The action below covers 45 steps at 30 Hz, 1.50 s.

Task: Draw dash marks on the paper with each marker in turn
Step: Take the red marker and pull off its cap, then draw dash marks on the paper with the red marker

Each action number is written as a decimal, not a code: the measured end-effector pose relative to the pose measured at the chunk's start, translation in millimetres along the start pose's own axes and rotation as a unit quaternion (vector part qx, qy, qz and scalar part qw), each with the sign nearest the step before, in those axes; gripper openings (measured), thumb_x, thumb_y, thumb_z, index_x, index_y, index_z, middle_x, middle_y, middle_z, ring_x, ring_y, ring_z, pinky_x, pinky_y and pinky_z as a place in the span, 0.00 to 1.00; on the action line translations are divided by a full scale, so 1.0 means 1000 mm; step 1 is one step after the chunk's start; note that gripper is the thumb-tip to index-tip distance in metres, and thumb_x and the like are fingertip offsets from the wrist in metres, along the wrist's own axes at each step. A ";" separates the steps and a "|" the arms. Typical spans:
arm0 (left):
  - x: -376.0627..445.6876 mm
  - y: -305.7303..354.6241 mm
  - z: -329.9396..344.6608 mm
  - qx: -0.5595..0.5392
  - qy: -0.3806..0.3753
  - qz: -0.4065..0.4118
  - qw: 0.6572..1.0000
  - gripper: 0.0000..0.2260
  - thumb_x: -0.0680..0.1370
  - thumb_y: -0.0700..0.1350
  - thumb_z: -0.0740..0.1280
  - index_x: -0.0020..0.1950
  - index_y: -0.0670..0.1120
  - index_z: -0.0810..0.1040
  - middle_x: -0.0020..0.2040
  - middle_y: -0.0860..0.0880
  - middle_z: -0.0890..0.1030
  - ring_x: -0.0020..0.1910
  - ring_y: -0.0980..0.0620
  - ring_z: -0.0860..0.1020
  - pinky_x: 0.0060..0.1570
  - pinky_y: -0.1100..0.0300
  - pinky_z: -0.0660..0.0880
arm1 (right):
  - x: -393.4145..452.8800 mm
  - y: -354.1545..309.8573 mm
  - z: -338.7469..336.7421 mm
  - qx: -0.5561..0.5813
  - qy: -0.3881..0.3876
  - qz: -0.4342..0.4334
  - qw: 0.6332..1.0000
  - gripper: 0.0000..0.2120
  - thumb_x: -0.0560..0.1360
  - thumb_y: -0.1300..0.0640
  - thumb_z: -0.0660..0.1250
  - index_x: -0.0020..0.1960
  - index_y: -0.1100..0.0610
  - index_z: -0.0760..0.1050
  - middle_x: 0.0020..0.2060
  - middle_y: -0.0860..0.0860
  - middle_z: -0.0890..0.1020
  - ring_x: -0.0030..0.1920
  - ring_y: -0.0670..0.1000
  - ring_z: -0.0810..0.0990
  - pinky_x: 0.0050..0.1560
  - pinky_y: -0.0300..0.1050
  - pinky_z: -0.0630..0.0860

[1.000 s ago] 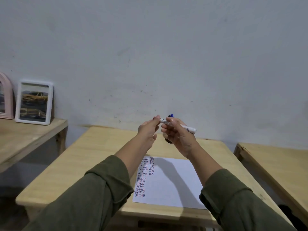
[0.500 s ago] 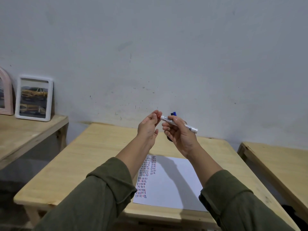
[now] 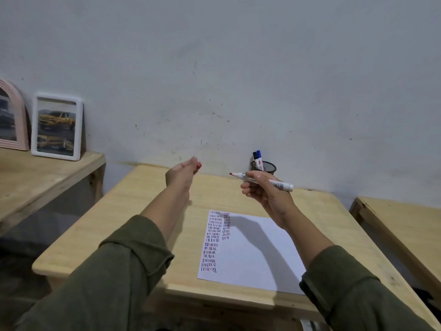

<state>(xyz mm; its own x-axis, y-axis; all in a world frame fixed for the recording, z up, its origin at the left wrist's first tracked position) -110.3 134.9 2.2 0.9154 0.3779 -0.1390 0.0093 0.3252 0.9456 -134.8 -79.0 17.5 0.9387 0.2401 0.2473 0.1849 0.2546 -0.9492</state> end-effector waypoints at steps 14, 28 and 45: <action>-0.026 -0.095 -0.040 0.440 0.003 0.124 0.889 0.05 0.72 0.52 0.71 0.43 0.53 0.81 0.45 0.53 0.85 0.49 0.52 0.81 0.58 0.56 0.69 | -0.029 0.076 -0.009 0.049 0.073 0.097 0.991 0.08 0.76 0.62 0.64 0.38 0.55 0.74 0.30 0.52 0.74 0.29 0.48 0.72 0.31 0.37 0.70; -0.027 -0.107 -0.049 0.439 -0.048 0.140 0.886 0.26 0.70 0.52 0.73 0.66 0.47 0.73 0.60 0.51 0.81 0.65 0.51 0.74 0.64 0.57 0.63 | -0.044 0.094 -0.024 -0.031 0.122 0.126 0.984 0.06 0.74 0.67 0.65 0.43 0.60 0.79 0.22 0.47 0.73 0.25 0.45 0.68 0.30 0.36 0.66; -0.015 -0.098 -0.034 0.472 0.027 0.129 0.871 0.11 0.74 0.55 0.67 0.53 0.53 0.78 0.52 0.57 0.83 0.58 0.53 0.76 0.52 0.55 0.59 | -0.046 0.108 -0.030 -0.050 0.148 0.130 0.979 0.07 0.74 0.66 0.67 0.40 0.58 0.81 0.25 0.51 0.73 0.26 0.46 0.67 0.26 0.35 0.63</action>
<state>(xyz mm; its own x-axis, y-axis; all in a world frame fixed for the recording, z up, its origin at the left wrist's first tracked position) -139.0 126.8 -98.4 0.9157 0.3821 0.1246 0.1571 -0.6257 0.7640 -149.5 -90.7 -102.5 0.9983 -0.0002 -0.0589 -0.0584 0.1242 -0.9905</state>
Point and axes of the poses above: each hand's wrist, its own x-axis towards the middle knuckle, its own z-axis out of the palm, y = z × x, the point moved 6 cm from there along x, towards the middle knuckle
